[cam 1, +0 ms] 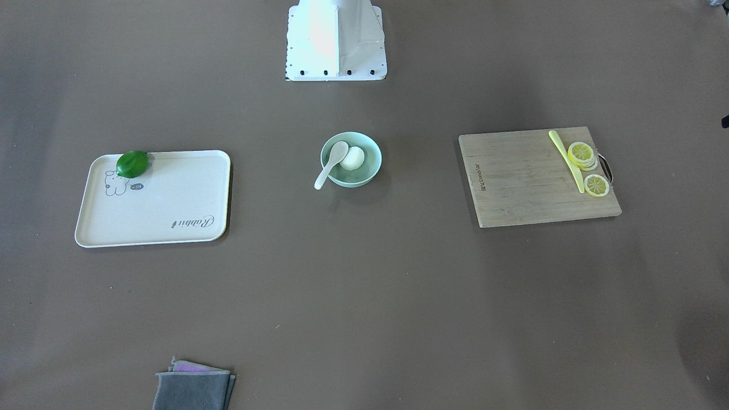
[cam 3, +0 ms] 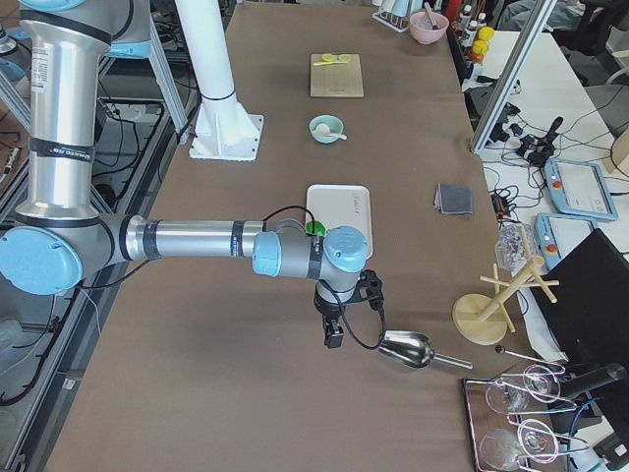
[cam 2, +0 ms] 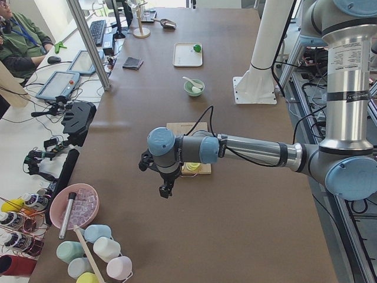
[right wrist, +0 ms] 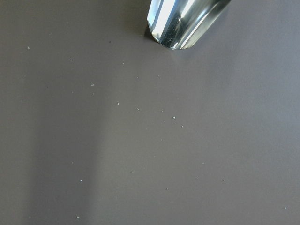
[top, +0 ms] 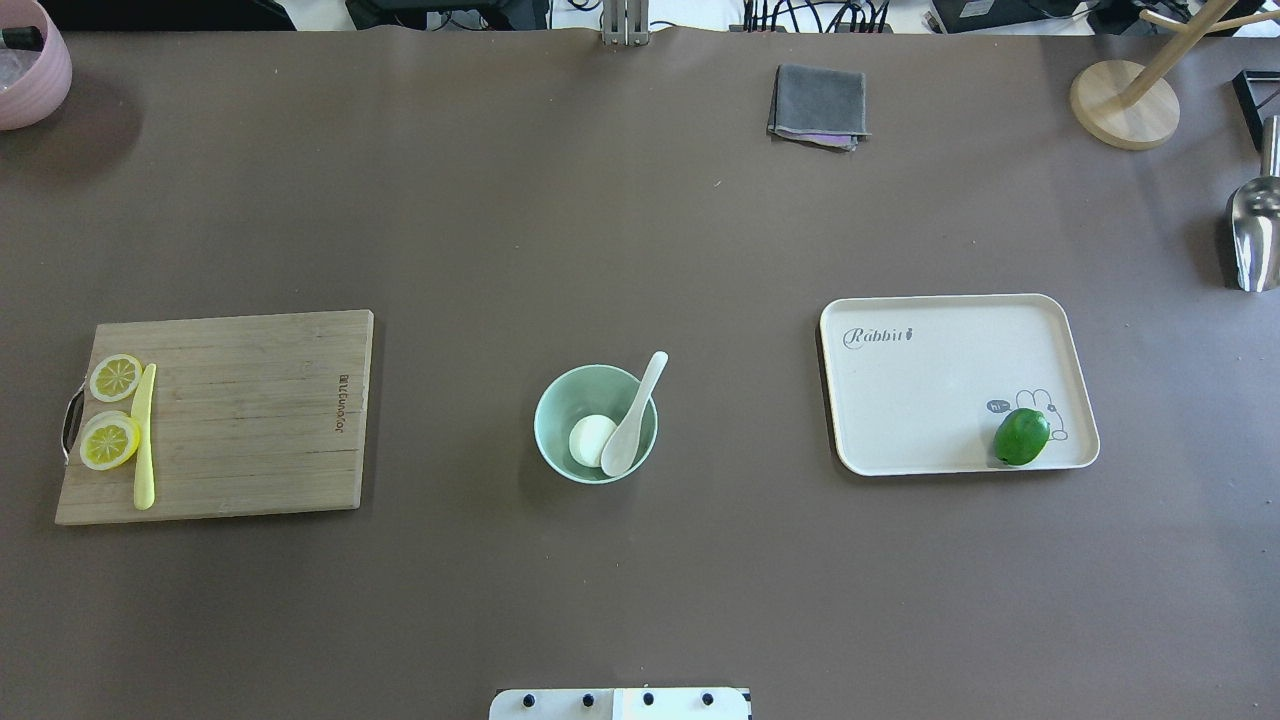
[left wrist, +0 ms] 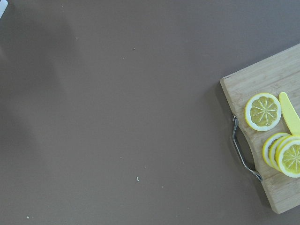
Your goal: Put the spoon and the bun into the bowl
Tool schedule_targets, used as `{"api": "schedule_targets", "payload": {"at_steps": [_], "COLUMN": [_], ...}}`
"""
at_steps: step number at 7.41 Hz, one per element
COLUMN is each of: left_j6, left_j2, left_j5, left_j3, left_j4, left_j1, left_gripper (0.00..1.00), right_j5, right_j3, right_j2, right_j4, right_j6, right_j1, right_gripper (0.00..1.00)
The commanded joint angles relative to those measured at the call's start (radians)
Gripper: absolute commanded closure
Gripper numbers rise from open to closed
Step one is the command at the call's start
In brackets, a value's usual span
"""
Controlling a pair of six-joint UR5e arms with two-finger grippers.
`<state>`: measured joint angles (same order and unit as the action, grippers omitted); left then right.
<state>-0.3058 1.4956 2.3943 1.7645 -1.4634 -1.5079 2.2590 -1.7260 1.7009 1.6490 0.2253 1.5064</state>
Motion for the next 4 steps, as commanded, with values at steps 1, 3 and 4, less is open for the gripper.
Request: {"api": "schedule_targets", "payload": {"at_steps": [1,3,4], "left_j6": [0.002,0.002,0.002], "left_j2": [0.002,0.003,0.003], "left_j5": [0.0,0.0,0.0], "left_j3": [0.001,0.003,0.003], "left_j4": [0.0,0.0,0.0], "left_j1": [0.0,0.0,0.002], "left_gripper": [0.02,0.02,0.02], "right_j5": [0.01,0.037,0.037], "right_j3": [-0.001,-0.001,0.0], "right_j2": [0.0,0.0,0.0], "right_j4": [-0.002,0.0,-0.002], "right_j6": [0.0,0.002,0.002], "right_j1": [0.0,0.0,0.0], "right_gripper": [0.0,0.0,0.0]}}
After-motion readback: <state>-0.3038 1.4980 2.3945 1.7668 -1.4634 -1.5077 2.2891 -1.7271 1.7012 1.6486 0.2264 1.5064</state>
